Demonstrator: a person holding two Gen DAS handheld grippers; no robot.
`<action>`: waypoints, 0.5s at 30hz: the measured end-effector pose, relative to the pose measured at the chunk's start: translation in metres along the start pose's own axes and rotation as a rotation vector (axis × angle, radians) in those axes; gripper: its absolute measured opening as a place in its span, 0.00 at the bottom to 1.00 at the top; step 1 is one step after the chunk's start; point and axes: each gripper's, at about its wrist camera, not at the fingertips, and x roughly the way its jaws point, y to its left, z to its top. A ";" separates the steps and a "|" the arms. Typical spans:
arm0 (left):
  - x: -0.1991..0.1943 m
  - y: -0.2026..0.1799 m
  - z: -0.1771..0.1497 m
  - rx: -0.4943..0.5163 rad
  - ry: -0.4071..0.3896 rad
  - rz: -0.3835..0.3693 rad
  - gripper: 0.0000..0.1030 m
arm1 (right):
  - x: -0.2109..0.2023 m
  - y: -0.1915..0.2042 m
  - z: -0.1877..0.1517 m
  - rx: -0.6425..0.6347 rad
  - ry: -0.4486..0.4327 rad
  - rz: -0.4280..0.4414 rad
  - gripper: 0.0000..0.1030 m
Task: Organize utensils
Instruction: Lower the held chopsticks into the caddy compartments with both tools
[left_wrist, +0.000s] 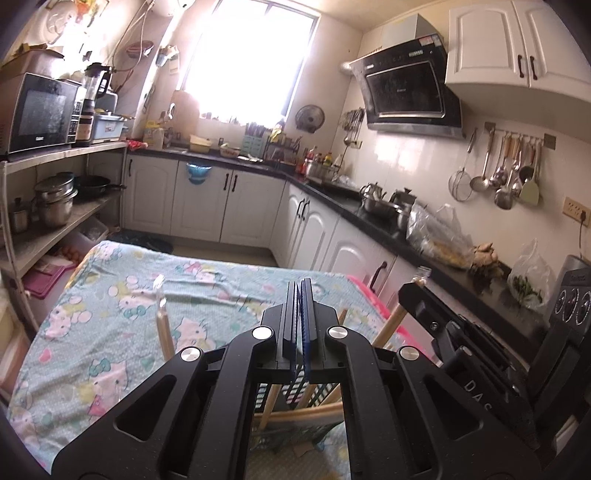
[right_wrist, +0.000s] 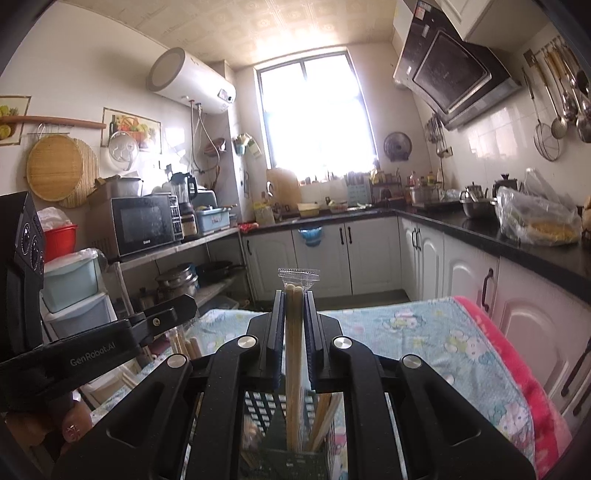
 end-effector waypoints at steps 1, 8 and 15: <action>0.000 0.001 -0.002 -0.001 0.009 0.003 0.00 | -0.001 -0.001 -0.002 0.002 0.008 0.001 0.10; -0.007 0.003 -0.012 -0.004 0.028 0.014 0.01 | -0.007 -0.005 -0.013 0.029 0.048 -0.002 0.11; -0.011 0.008 -0.023 -0.020 0.066 0.022 0.01 | -0.014 -0.011 -0.020 0.060 0.095 0.004 0.17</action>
